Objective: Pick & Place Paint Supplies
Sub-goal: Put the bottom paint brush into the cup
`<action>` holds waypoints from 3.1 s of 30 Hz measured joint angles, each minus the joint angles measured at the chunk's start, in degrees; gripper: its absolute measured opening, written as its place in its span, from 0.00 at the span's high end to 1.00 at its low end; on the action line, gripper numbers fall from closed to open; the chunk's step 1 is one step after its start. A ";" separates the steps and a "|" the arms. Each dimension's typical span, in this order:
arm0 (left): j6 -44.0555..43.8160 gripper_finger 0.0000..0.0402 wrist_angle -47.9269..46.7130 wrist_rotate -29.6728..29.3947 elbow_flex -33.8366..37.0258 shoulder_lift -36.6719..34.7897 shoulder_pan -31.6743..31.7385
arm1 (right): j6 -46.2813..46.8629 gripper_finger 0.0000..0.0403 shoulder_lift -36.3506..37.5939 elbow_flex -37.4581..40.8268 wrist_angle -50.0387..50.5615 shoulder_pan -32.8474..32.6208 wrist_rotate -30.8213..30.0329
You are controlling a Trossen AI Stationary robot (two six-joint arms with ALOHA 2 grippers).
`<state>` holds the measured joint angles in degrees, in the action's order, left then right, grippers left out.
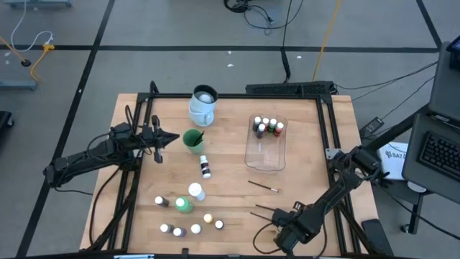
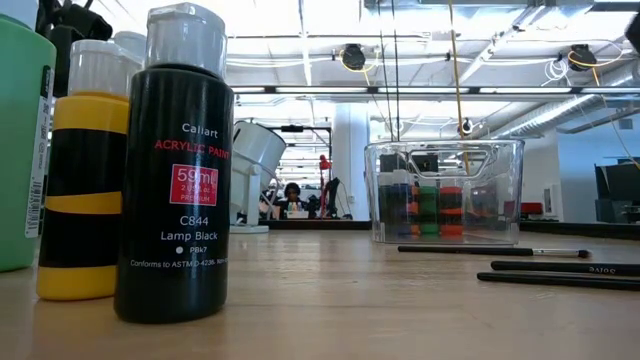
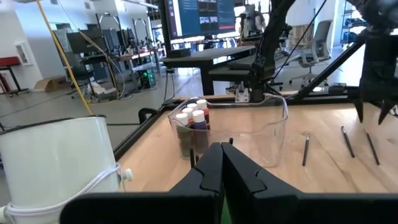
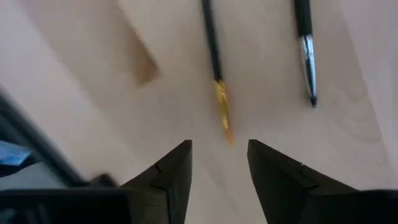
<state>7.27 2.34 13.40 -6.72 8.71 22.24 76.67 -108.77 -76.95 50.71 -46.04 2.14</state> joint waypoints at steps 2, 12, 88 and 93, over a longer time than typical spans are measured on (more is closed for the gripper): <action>0.00 0.99 0.41 0.00 0.00 0.02 0.00 | 1.24 0.64 -0.80 0.04 1.64 0.02 1.48; 0.04 0.99 0.79 -0.02 0.00 0.01 0.00 | 0.06 0.64 -2.67 0.07 1.35 0.33 0.44; 3.19 0.90 10.79 7.89 0.02 10.07 -8.09 | -81.76 1.00 4.29 19.03 -90.26 40.43 -0.54; 1.06 0.71 15.83 7.57 0.00 12.45 -11.17 | -83.52 1.00 -1.02 15.32 -90.44 41.19 -0.42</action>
<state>8.32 18.17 20.97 -6.72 21.16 11.07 -6.85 -109.79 -61.63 -39.73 -4.85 1.71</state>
